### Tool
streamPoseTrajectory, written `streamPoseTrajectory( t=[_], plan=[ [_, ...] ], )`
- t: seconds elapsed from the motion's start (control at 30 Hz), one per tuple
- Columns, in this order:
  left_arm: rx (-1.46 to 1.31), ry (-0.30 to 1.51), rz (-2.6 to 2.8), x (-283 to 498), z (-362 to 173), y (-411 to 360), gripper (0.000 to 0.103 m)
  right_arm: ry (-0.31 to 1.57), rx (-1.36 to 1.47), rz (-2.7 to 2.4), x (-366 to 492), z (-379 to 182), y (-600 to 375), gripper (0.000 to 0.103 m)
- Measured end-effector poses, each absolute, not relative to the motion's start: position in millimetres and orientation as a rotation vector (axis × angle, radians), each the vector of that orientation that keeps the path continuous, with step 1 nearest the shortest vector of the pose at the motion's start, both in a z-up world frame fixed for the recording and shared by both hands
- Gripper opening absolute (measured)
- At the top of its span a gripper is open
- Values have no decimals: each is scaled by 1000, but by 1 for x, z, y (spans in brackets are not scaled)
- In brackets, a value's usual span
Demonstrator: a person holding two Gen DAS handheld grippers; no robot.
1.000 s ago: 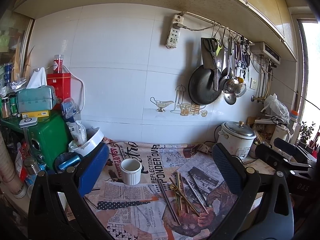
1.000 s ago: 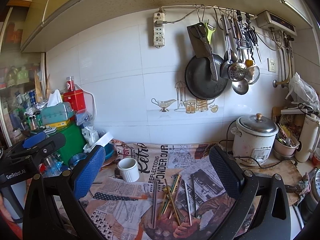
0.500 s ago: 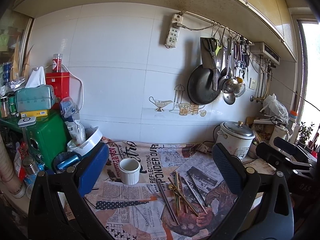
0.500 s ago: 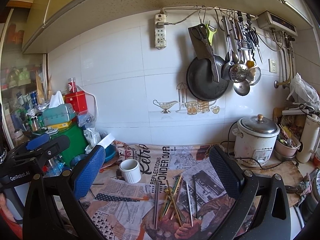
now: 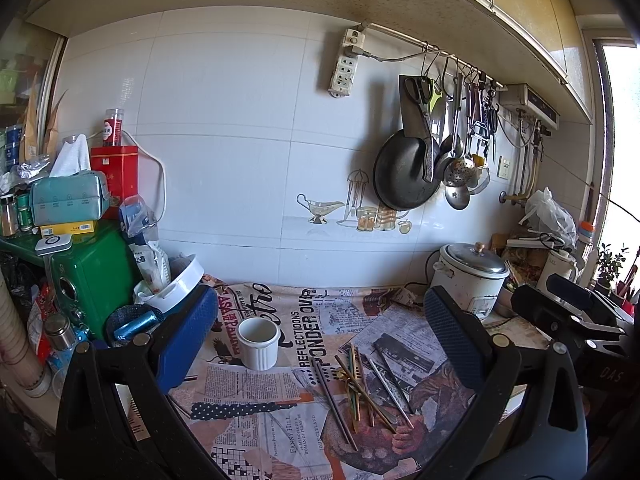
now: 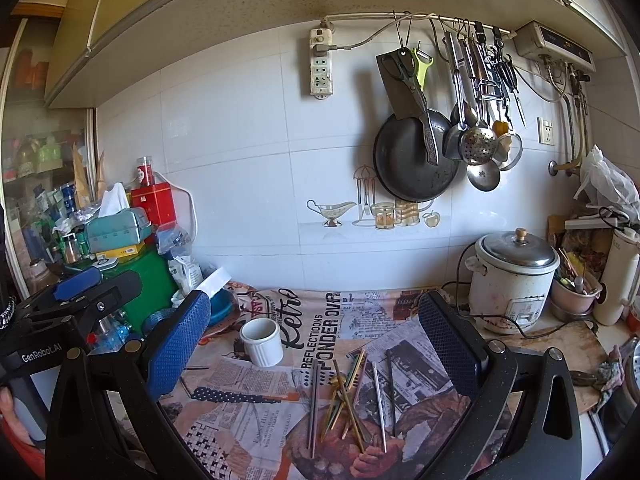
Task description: Organize utensils
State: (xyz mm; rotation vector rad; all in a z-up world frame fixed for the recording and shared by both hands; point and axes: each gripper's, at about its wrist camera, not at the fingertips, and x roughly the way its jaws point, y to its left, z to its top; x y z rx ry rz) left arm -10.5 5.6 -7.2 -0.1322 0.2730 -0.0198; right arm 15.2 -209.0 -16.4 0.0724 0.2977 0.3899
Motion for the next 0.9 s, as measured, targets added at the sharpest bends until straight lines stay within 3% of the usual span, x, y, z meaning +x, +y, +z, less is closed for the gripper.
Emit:
streamPoseTrajectory(
  t=[0.9],
  plan=[
    [-126,279,-14,0,-2,3,103,315,58,389,24,-20,-208,103]
  ],
)
